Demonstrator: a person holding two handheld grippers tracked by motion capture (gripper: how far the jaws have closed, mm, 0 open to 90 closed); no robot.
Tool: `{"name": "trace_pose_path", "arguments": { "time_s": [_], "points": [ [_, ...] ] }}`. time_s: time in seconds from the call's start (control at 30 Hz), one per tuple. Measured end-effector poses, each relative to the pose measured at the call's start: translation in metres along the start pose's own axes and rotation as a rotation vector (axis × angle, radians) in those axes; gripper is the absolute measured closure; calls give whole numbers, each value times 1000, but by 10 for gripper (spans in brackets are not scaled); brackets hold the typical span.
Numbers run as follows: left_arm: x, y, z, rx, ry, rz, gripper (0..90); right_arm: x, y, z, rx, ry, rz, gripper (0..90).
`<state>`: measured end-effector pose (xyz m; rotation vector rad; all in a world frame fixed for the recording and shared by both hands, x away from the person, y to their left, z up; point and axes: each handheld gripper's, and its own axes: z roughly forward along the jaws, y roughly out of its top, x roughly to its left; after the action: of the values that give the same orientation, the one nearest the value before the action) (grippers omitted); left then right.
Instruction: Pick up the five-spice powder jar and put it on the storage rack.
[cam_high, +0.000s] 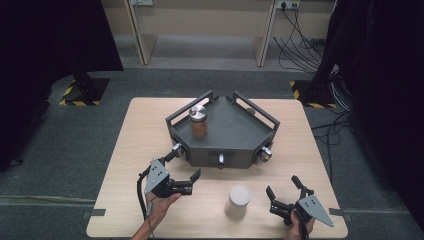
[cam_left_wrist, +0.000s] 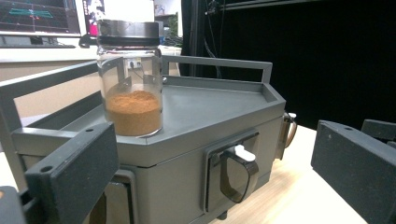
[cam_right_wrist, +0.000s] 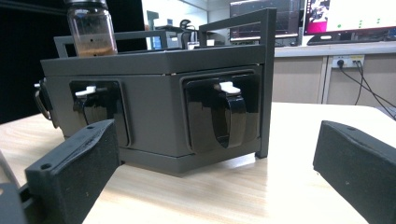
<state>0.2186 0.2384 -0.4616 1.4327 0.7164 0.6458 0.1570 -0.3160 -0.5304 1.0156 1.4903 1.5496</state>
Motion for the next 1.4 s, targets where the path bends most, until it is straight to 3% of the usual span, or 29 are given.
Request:
{"name": "trace_pose_path", "arguments": {
  "time_s": [0.53, 1.4],
  "points": [
    [11, -22, -5, 13, -6, -41, 2, -2, -1, 3, 2, 22, 14, 8],
    [14, -26, -4, 13, -4, -39, 2, -3, -1, 2, 5, 28, 20, 8]
  ]
}}
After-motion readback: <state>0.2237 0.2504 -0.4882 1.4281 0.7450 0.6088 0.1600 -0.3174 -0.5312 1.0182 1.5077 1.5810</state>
